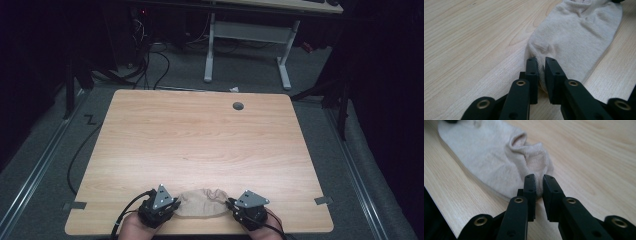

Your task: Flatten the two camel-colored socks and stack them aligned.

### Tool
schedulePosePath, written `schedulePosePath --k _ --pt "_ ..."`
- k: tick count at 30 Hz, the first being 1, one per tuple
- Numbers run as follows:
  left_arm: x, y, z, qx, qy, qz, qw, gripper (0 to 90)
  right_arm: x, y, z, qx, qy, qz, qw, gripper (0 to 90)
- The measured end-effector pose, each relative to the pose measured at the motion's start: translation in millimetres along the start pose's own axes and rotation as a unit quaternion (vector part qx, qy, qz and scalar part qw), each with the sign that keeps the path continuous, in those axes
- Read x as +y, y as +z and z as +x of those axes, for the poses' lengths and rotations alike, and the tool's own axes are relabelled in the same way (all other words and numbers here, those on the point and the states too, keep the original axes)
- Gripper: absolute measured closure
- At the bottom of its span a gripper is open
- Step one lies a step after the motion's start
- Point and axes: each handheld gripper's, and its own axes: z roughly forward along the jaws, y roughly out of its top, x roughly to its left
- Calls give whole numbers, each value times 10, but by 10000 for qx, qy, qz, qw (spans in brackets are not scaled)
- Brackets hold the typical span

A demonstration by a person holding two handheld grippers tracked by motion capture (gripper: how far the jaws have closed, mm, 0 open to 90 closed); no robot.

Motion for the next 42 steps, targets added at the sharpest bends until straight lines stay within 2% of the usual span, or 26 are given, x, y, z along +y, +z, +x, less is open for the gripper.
schedulePosePath --k 5,8,11,17,20,22,26,28,30,32,36,37,39,40,42 --pt "-1 12 9 14 -36 -4 10000 719 -11 22 -14 23 43 65 10000 776" --pt "5 -2 31 44 -94 -88 9999 651 -5 -3 -22 9 100 -26 9999 718" --pt "10 -15 47 59 -122 -148 9998 609 1 -21 -38 -29 155 -142 9998 697" --pt "22 -33 102 101 -234 -274 9993 557 31 -52 -80 -138 206 -317 9992 637" --pt "36 -47 175 114 -394 -371 9985 545 56 -58 -133 -205 261 -429 9985 611" --pt "51 -68 249 149 -492 -457 9976 529 74 -53 -172 -252 295 -485 9981 588" --pt "91 -69 475 420 -583 -677 9951 495 120 -15 -294 -394 343 -647 9965 546" --pt "99 -51 619 595 -649 -774 9931 480 150 31 -388 -443 485 -693 9954 541" --pt "116 -29 773 775 -710 -742 9917 476 184 87 -512 -533 621 -715 9941 539" --pt "124 -31 925 902 -770 -814 9896 470 233 160 -653 -657 771 -720 9922 535" --pt "61 -24 1227 1085 -1015 -719 9863 470 291 360 -988 -1030 1129 -659 9861 536" --pt "22 -12 1278 1119 -1097 -655 9855 470 273 411 -1055 -1049 1272 -631 9843 537" --pt "-47 1 1333 1134 -1268 -555 9839 474 236 459 -1113 -1080 1344 -477 9839 539" --pt "-62 -1 1339 1112 -1293 -535 9839 475 220 459 -1120 -1102 1335 -425 9840 538" --pt "-57 -20 1315 1146 -1214 -550 9844 476 199 442 -1124 -1089 1369 -416 9837 538"
